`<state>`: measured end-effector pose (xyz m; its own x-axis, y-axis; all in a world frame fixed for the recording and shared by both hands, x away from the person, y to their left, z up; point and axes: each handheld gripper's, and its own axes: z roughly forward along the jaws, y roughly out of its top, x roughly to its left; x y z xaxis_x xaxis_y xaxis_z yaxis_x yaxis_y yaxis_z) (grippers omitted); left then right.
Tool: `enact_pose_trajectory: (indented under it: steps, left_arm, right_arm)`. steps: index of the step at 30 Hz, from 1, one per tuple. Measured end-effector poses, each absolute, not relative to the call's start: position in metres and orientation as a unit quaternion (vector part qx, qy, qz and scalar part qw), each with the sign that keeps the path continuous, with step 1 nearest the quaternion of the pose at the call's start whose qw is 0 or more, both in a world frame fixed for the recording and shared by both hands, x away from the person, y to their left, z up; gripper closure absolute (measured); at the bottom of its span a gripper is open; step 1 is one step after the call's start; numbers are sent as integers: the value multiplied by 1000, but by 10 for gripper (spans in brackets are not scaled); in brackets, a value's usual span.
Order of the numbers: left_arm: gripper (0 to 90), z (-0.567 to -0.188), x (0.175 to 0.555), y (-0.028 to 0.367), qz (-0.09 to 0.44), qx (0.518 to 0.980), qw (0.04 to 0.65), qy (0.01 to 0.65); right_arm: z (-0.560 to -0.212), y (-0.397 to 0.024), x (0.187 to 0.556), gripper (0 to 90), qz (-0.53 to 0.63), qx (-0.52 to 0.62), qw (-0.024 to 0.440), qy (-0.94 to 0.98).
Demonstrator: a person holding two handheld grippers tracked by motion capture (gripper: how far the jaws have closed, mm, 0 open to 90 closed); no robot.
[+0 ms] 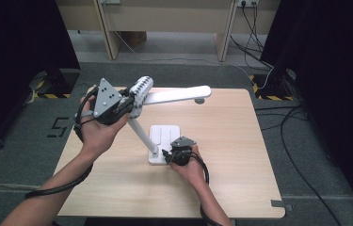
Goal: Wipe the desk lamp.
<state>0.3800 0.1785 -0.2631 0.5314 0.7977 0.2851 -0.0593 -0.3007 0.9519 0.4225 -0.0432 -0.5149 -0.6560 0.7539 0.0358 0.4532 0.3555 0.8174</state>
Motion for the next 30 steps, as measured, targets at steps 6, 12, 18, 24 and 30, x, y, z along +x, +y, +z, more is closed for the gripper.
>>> enact_pose_trajectory:
  steps: [6, 12, 18, 24, 30]
  left_arm:
    - [794, -262, 381, 175, 405, 699, 528, 261]
    - [795, -261, 382, 172, 404, 700, 528, 260]
    - [794, -261, 382, 169, 404, 701, 528, 259]
    - [795, -260, 382, 165, 402, 702, 528, 257]
    - [795, -260, 382, 163, 403, 702, 529, 256]
  right_arm:
    - [-515, -43, 423, 509, 426, 374, 176, 805]
    - [-515, -43, 423, 509, 425, 375, 176, 805]
    - [-515, -44, 423, 511, 426, 368, 180, 806]
    - [-515, -44, 423, 511, 426, 368, 180, 806]
    - [-515, -44, 424, 511, 427, 368, 181, 806]
